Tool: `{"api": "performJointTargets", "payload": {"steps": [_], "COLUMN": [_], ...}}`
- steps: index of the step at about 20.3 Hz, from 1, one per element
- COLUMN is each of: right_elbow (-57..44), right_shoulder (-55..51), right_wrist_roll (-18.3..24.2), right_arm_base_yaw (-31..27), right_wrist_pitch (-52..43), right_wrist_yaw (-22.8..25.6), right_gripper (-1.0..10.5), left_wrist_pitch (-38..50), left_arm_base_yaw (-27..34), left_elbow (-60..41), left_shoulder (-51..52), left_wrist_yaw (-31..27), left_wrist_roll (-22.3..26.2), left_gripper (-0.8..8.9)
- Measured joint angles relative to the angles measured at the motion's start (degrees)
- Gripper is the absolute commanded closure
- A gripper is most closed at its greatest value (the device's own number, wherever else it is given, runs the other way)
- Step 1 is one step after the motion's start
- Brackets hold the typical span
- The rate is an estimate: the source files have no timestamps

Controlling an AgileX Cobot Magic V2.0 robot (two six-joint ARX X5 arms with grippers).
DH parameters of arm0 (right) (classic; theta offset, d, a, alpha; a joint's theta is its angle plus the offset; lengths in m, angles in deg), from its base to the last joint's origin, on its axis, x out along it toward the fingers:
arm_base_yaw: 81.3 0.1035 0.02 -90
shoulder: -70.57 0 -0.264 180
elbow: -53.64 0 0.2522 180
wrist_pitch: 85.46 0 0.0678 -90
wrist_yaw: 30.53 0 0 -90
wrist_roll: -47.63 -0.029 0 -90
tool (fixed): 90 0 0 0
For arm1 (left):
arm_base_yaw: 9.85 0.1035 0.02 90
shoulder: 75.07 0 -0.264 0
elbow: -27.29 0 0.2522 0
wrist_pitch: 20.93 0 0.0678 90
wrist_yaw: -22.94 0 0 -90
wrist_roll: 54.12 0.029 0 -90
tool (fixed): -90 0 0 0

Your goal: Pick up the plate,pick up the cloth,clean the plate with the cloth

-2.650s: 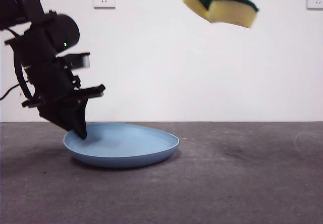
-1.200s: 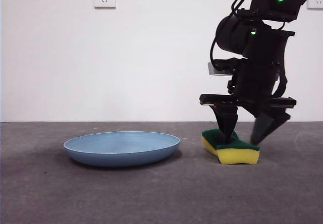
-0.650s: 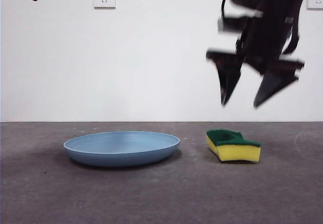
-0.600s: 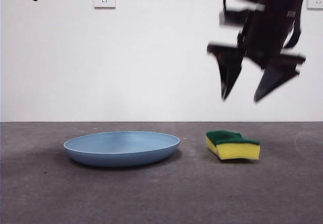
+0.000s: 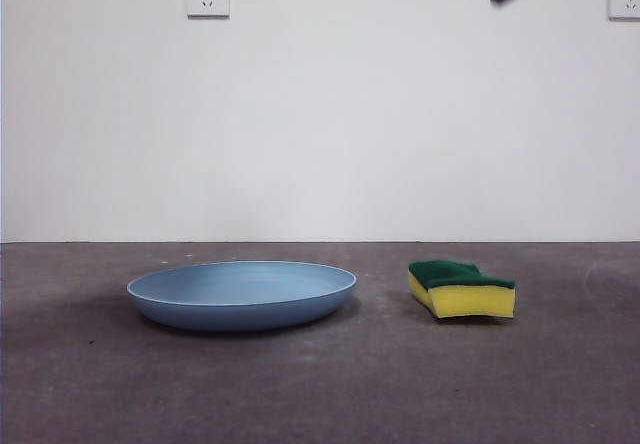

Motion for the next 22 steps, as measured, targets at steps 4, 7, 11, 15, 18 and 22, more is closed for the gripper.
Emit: {"api": "performJointTargets", "payload": {"steps": [4, 7, 11, 15, 18, 22], "right_elbow": [-11.1, -20.3, -28.0, -28.9, -28.9, -28.9], "right_shoulder": [-11.0, -18.6, -25.9, -26.1, -25.9, -26.0], "right_wrist_roll": [0.4, 0.4, 0.5, 0.5, 0.4, 0.4], "right_arm_base_yaw": [2.5, 3.0, 3.0, 2.9, 2.9, 2.9], "right_wrist_pitch": [-7.3, -9.9, -11.8, -11.9, -11.8, -12.0], "right_wrist_yaw": [4.5, 6.2, 6.4, 9.3, 10.3, 10.4], "right_gripper": [9.6, 9.6, 9.6, 9.5, 9.5, 9.5], "left_wrist_pitch": [9.2, 15.6, 20.5, 21.5, 21.8, 21.7], "left_arm_base_yaw": [-0.5, -0.5, -0.5, -0.5, -0.5, -0.5], "left_elbow": [-8.9, -20.4, -31.5, -33.2, -33.2, -33.2], "left_shoulder": [8.9, 17.2, 25.5, 27.1, 26.9, 26.5], "left_wrist_yaw": [-1.7, -1.7, -1.7, -1.6, -1.7, -1.7], "left_wrist_roll": [0.4, 0.2, -0.3, -1.1, -1.7, -1.8], "left_gripper": [8.22, 8.22, 8.22, 8.16, 8.16, 8.16]}}
